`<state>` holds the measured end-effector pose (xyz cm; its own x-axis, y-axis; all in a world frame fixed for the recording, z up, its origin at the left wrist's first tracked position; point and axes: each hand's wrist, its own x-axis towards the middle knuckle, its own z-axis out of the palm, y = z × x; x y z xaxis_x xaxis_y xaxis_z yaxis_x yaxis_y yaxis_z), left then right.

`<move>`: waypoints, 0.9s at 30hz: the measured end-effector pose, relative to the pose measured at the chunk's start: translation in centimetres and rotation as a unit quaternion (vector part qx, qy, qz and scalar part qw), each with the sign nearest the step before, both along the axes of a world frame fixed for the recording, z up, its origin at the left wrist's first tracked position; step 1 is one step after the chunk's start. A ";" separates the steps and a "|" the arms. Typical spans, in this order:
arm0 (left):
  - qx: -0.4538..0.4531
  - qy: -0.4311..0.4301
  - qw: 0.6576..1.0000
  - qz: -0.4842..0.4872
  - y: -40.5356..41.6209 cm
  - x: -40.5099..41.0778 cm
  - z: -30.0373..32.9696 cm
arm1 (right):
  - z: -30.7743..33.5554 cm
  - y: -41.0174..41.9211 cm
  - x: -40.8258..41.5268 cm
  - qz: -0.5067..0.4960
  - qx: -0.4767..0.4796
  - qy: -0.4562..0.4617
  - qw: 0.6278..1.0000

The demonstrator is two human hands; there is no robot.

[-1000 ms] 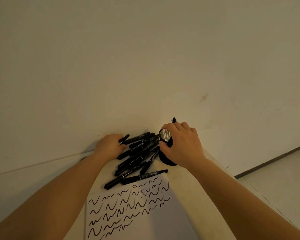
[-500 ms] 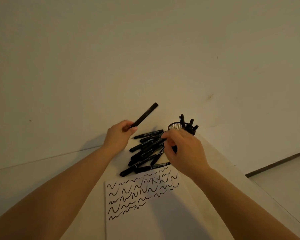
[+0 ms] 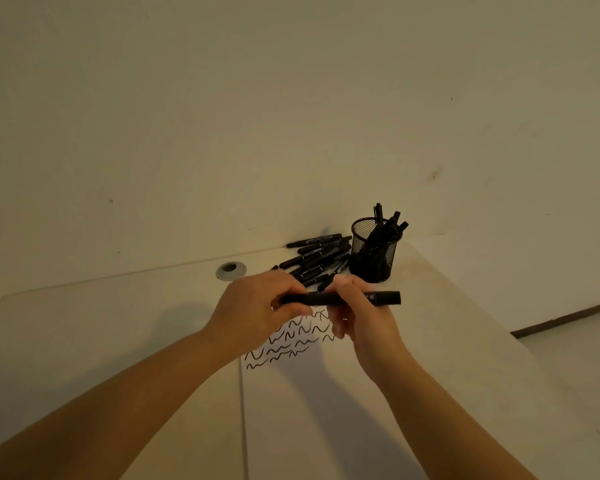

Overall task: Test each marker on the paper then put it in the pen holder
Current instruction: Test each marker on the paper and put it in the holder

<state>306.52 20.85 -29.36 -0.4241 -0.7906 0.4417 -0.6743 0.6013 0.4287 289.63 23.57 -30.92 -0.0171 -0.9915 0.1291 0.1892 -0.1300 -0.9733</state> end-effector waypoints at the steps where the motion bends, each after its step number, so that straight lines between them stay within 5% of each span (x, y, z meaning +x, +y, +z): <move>1: -0.019 -0.005 1.000 -0.011 0.8 0.2 -0.2 | 0.1 0.5 0.2 0.014 0.007 -0.001 1.000; 8: -0.202 -0.071 0.977 -0.007 5.2 1.8 -0.9 | 0.5 3.4 2.2 0.043 0.052 0.008 0.998; 14: -0.210 -0.139 0.968 0.021 8.0 2.3 -1.7 | -0.2 4.9 2.1 0.083 0.063 0.010 0.994; 21: 0.095 0.011 0.993 -0.062 8.7 2.4 -3.0 | 0.1 5.2 0.9 0.167 -0.043 0.090 0.981; 27: 0.364 0.155 0.899 -0.186 8.3 2.2 -3.2 | 0.6 5.3 -0.2 0.238 -0.078 0.135 0.959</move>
<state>308.73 29.19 -32.54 -0.6642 -0.7475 0.0069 -0.2652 0.2443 0.9327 289.46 28.85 -30.33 0.4874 -0.8468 0.2131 0.0066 -0.2405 -0.9706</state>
